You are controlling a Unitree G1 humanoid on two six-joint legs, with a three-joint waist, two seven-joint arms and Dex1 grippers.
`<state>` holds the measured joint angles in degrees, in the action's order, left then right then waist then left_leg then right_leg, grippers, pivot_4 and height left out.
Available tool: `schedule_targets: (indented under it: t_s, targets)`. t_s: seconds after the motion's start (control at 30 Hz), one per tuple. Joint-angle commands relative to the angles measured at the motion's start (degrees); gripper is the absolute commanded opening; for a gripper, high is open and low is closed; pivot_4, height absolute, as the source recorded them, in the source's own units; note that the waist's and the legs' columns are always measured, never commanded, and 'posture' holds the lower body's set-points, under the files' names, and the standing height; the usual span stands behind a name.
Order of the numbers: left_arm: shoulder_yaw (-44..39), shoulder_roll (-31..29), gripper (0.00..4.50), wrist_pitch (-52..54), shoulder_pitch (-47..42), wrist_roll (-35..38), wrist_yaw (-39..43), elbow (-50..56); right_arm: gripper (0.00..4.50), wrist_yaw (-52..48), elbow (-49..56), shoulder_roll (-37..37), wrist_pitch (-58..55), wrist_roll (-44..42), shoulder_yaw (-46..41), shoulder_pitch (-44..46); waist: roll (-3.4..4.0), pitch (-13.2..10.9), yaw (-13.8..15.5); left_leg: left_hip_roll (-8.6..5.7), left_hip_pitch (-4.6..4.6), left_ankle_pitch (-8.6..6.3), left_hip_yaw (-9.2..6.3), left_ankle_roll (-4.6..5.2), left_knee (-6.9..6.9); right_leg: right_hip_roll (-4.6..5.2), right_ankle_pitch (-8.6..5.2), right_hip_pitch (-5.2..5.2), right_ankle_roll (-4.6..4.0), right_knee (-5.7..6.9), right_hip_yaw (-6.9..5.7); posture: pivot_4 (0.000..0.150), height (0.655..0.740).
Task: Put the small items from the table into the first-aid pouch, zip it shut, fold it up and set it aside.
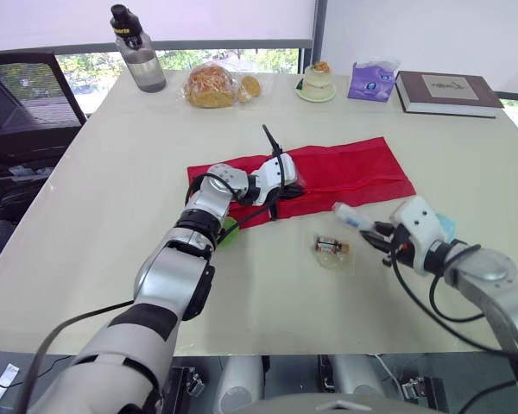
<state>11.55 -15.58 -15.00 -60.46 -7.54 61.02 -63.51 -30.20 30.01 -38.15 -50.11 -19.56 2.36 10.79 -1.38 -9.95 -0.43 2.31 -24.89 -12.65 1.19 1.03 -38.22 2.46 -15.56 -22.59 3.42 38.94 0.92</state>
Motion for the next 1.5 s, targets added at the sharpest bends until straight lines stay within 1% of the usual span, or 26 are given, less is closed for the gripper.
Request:
schedule_targets:
  t_s: [0.03,0.2,0.4,0.63,0.77,0.9,1.03,1.27,1.5]
  targets:
    - [-0.64,1.43,0.00,0.31,0.01,1.19,-0.09,2.62,1.06,2.00,-4.57,0.69,-4.56,2.07,2.79,6.08,0.02,0.00,-0.07,0.00,-0.03,0.00,0.03,0.00,0.02,0.00,0.00,-0.03,0.00,0.00,0.02,0.150,0.7400]
    - [-0.56,3.06,0.00,1.15,0.81,1.54,-0.05,4.93,1.06,3.45,-10.51,3.02,-5.75,5.03,6.91,12.20,0.02,0.00,0.24,-0.02,-0.07,0.00,0.02,0.00,0.02,0.01,0.00,-0.04,0.00,-0.03,0.01,0.150,0.7400]
    - [-0.28,4.25,0.00,2.56,1.96,2.11,0.45,7.85,1.06,3.50,-12.54,5.95,-9.06,5.18,8.96,16.37,0.02,0.00,0.16,-0.02,-0.19,0.00,0.02,0.00,0.02,0.01,0.00,-0.17,0.01,-0.03,0.01,0.150,0.7400]
    - [0.20,5.04,0.00,3.73,3.41,2.10,1.00,10.48,1.06,7.74,-16.67,12.09,-12.15,6.74,7.95,20.94,0.02,0.00,-0.17,-0.02,-0.18,0.00,0.02,0.00,0.01,0.01,0.00,-0.18,0.00,0.01,0.02,0.150,0.7400]
    - [0.40,5.26,0.00,4.05,3.69,2.07,1.17,11.03,1.06,11.28,-20.51,15.91,-11.87,8.45,7.13,24.30,0.03,0.00,-0.40,-0.02,-0.15,0.00,0.03,0.00,0.01,0.01,0.01,-0.18,0.00,0.03,0.03,0.150,0.7400]
    - [0.50,5.34,0.00,4.11,3.66,1.92,1.11,10.96,1.06,12.56,-21.23,18.33,-11.93,9.01,6.41,25.02,0.04,0.01,-0.37,-0.02,-0.14,0.00,0.01,0.00,0.01,0.01,0.01,-0.18,0.00,0.07,0.02,0.150,0.7400]
    - [0.14,5.14,0.00,4.01,3.11,1.86,0.57,10.05,1.06,12.09,-18.41,17.35,-13.53,8.86,5.81,22.98,0.04,0.01,-0.35,-0.02,-0.16,0.00,0.03,0.01,0.01,0.01,0.01,-0.18,0.00,0.02,0.03,0.150,0.7400]
    - [-0.50,4.91,0.00,3.81,2.27,1.94,-0.37,8.60,1.06,10.42,-11.34,13.47,-17.00,7.92,4.68,19.11,0.04,0.00,-0.17,-0.02,-0.20,0.00,0.01,0.01,0.05,0.02,0.00,-0.19,0.00,-0.03,0.00,0.150,0.7400]
    - [-0.78,5.21,0.00,3.56,1.36,2.04,-0.73,7.23,1.06,9.20,-8.47,10.87,-18.23,7.57,6.41,17.55,0.03,0.00,-0.25,-0.02,-0.19,0.00,0.00,0.01,0.05,0.02,0.00,-0.20,0.00,0.01,-0.01,0.150,0.7400]
